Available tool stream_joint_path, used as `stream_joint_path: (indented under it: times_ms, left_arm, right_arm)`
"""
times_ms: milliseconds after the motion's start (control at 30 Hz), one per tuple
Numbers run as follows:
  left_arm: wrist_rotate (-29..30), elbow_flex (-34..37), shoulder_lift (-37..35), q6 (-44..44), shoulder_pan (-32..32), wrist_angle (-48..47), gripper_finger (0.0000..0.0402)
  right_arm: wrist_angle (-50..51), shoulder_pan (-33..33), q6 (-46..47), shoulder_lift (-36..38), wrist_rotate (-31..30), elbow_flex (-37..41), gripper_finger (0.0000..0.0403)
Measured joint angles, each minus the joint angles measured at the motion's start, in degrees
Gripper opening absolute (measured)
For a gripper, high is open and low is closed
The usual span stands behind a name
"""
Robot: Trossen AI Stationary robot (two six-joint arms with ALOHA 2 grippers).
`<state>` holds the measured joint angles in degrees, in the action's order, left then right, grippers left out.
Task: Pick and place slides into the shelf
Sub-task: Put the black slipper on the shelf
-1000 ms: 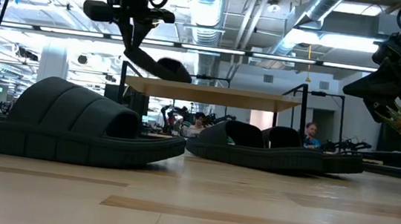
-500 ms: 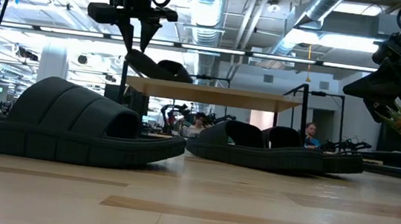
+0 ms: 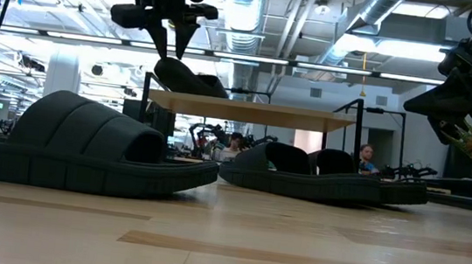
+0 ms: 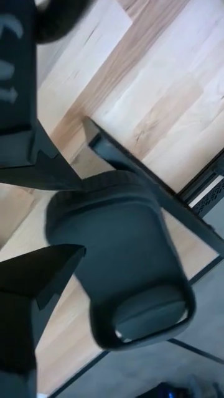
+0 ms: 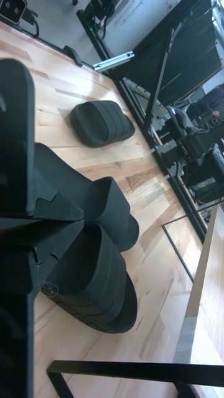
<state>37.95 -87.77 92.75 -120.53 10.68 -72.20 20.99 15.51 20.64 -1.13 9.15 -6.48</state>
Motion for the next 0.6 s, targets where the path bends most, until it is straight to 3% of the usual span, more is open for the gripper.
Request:
stream_joint_path:
  times_ms: [300, 467, 600]
  left_arm:
    - [0.88, 0.01, 0.0, -0.02, -3.09, 1.43, 0.0139]
    - [6.34, 0.0, -0.08, 2.45, -5.28, 5.2, 0.0139]
    - [11.96, -0.51, -0.49, 10.72, -7.31, 9.4, 0.0139]
  right_arm:
    - [0.0, 0.0, 0.0, 0.0, 0.05, 0.0, 0.0]
    - [0.0, 0.0, 0.0, 0.0, 1.05, 0.0, 0.0]
    - [0.0, 0.0, 0.0, 0.0, 1.31, 0.0, 0.0]
